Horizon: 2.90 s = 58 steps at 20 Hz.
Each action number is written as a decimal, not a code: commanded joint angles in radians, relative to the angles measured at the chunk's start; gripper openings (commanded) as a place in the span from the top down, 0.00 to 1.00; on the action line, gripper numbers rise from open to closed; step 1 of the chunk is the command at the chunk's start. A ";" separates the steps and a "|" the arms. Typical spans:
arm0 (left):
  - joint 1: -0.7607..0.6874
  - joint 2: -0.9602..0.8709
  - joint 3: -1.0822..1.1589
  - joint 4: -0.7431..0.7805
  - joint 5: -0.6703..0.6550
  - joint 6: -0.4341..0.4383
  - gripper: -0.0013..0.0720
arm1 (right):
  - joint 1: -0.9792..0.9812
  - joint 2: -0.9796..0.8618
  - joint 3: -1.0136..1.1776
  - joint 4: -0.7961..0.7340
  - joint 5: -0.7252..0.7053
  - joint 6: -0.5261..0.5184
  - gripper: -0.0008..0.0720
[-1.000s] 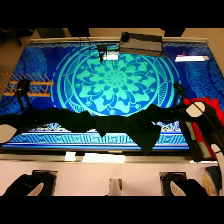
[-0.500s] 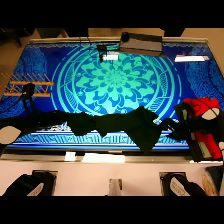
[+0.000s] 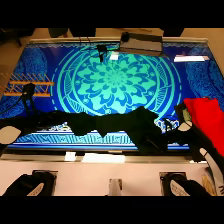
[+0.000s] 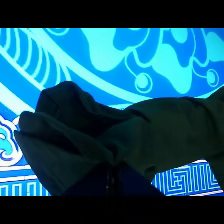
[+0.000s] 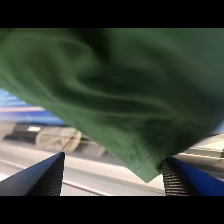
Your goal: Fold the shirts.
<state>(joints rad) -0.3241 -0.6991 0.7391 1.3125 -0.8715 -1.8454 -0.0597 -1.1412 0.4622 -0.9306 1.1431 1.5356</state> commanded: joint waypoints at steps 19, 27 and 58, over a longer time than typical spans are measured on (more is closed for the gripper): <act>0.299 0.003 0.761 0.378 -0.354 0.026 0.93 | -0.211 0.489 1.032 -0.442 -0.249 0.075 0.96; 0.299 0.005 0.442 0.375 -0.508 0.025 0.93 | -0.211 0.513 1.028 -0.535 -0.049 0.103 0.96; 0.198 -0.396 0.187 -0.173 -0.229 0.120 0.20 | -0.210 0.400 0.177 -0.223 0.047 0.073 0.96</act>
<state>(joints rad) -0.1112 -1.0908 0.8978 1.1748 -1.1084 -1.7168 -0.2707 -0.7406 0.6395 -1.1549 1.1980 1.6215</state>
